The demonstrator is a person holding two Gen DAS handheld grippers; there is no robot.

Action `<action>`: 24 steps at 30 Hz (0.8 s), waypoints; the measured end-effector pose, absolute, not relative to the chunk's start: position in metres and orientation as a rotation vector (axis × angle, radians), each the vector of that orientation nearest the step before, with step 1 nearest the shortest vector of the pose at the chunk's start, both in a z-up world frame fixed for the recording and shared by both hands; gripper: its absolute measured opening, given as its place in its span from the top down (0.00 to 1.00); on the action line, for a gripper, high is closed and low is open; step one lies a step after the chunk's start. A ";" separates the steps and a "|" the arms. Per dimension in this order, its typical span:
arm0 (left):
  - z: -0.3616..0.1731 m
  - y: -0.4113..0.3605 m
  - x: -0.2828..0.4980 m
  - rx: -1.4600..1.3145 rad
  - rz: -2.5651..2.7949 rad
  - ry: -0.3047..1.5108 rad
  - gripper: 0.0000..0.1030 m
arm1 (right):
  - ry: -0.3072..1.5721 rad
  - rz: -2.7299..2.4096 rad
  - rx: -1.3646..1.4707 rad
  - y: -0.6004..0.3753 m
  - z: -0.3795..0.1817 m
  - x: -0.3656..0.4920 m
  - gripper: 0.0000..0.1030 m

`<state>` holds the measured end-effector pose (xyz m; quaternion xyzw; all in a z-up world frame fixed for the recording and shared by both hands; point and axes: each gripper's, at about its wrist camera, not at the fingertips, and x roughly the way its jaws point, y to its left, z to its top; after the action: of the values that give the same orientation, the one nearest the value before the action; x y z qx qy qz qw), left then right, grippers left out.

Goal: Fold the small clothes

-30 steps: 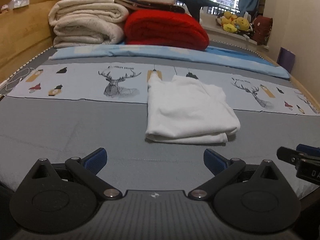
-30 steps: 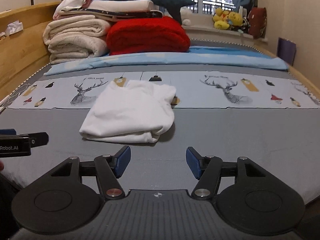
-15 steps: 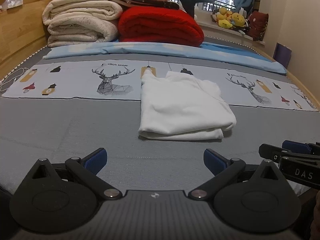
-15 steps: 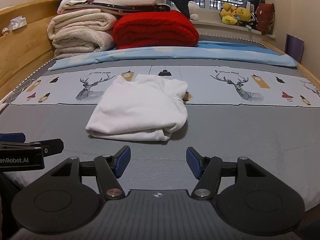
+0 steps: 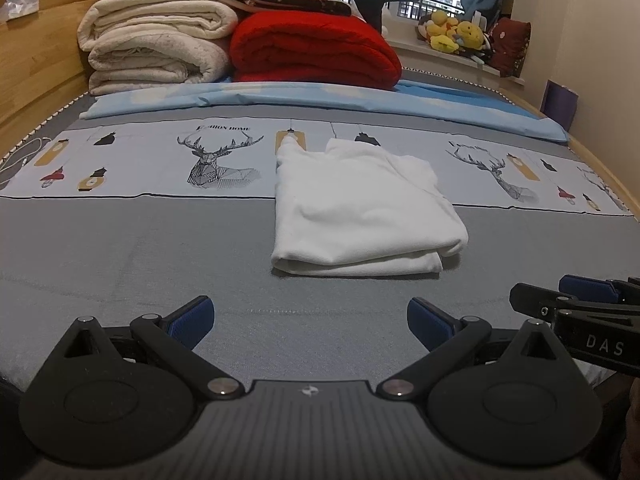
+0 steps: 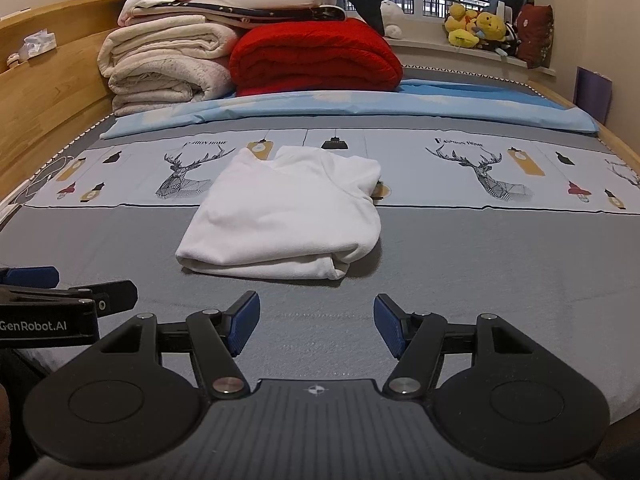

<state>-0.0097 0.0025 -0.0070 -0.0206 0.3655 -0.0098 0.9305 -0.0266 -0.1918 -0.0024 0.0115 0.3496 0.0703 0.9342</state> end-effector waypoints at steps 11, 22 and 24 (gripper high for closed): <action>-0.009 0.002 -0.008 -0.039 -0.030 0.748 0.00 | 0.716 0.153 0.020 -0.191 -0.003 -0.027 0.37; -0.009 0.000 -0.010 -0.040 -0.034 0.745 0.00 | 0.713 0.162 0.012 -0.189 -0.002 -0.027 0.37; -0.009 0.000 -0.010 -0.039 -0.034 0.746 0.00 | 0.713 0.163 0.013 -0.189 -0.002 -0.027 0.37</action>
<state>-0.0095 0.0002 -0.0085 -0.0191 0.3644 -0.0166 0.9309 -0.0266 -0.1890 -0.0018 0.0064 0.3485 0.0795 0.9339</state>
